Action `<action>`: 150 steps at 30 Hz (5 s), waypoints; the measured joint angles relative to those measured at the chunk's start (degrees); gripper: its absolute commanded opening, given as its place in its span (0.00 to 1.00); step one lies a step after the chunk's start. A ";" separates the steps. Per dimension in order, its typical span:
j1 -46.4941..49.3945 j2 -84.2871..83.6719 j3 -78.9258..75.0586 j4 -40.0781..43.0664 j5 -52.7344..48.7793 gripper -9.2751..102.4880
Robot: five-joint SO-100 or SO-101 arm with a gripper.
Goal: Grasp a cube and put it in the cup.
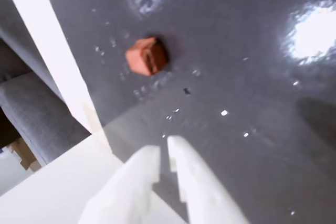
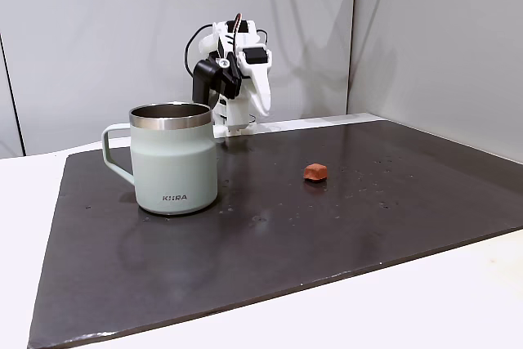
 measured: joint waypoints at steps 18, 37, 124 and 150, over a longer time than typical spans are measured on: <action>-4.22 -39.20 -36.83 5.36 -2.72 0.08; -8.26 -66.45 -60.91 14.85 -0.18 0.08; -6.77 -112.50 -94.92 30.41 0.79 0.34; -6.50 -122.34 -101.87 30.50 -1.41 0.31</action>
